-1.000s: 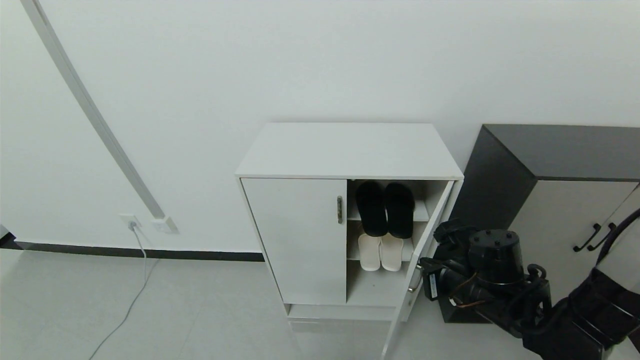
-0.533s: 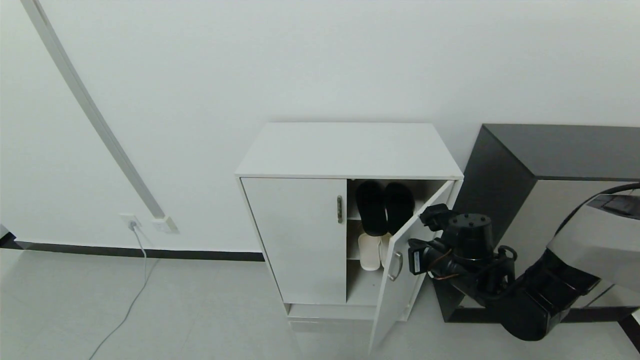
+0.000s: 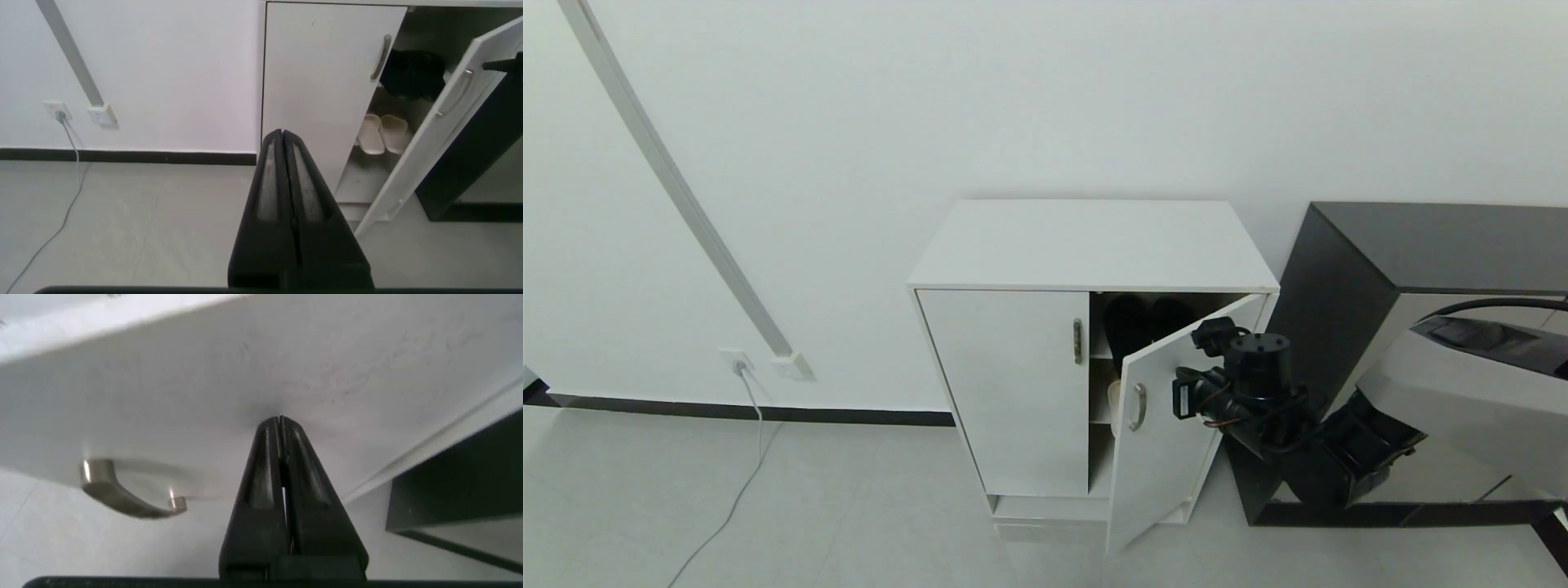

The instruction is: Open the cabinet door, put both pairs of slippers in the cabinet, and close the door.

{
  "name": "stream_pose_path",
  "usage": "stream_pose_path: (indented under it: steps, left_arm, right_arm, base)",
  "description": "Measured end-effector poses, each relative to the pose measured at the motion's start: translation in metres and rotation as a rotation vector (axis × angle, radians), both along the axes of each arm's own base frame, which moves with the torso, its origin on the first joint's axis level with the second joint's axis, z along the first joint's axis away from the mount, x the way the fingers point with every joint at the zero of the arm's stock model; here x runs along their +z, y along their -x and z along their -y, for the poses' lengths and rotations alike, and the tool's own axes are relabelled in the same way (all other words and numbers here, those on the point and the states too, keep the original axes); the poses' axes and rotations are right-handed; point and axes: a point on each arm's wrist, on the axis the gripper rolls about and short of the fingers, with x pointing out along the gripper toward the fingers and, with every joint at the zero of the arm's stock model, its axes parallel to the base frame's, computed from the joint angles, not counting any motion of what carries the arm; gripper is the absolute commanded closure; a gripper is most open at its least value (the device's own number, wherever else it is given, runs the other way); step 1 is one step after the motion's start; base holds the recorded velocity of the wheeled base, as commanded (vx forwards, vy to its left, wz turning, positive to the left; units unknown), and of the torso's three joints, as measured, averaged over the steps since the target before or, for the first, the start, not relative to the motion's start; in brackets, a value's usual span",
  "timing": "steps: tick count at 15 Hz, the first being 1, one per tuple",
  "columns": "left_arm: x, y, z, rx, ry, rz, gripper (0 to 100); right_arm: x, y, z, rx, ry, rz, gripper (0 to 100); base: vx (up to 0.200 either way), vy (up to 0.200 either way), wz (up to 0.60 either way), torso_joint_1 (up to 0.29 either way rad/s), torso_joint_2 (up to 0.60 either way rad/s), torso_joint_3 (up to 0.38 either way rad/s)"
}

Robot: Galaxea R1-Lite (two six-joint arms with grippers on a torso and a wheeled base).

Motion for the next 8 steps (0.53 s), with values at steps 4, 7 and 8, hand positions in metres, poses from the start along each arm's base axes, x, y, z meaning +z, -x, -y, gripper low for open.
stream_pose_path:
  steps: [4,7,8]
  left_arm:
    - [0.000,0.000,0.000,0.000,0.000,0.000,100]
    - [0.000,0.000,0.000,-0.001,0.000,0.001,100]
    - [0.000,0.000,0.000,-0.001,0.000,0.001,100]
  right_arm:
    - [0.000,-0.023,-0.005,-0.015,-0.004,0.009,100]
    - [0.002,-0.036,-0.007,-0.024,-0.008,0.019,100]
    - [0.002,-0.038,-0.008,-0.024,-0.009,0.021,100]
  base:
    - [0.000,0.000,0.00,0.000,0.00,0.000]
    - [0.000,0.000,0.00,0.000,0.00,0.000]
    - [0.000,0.000,0.00,0.000,0.00,0.000]
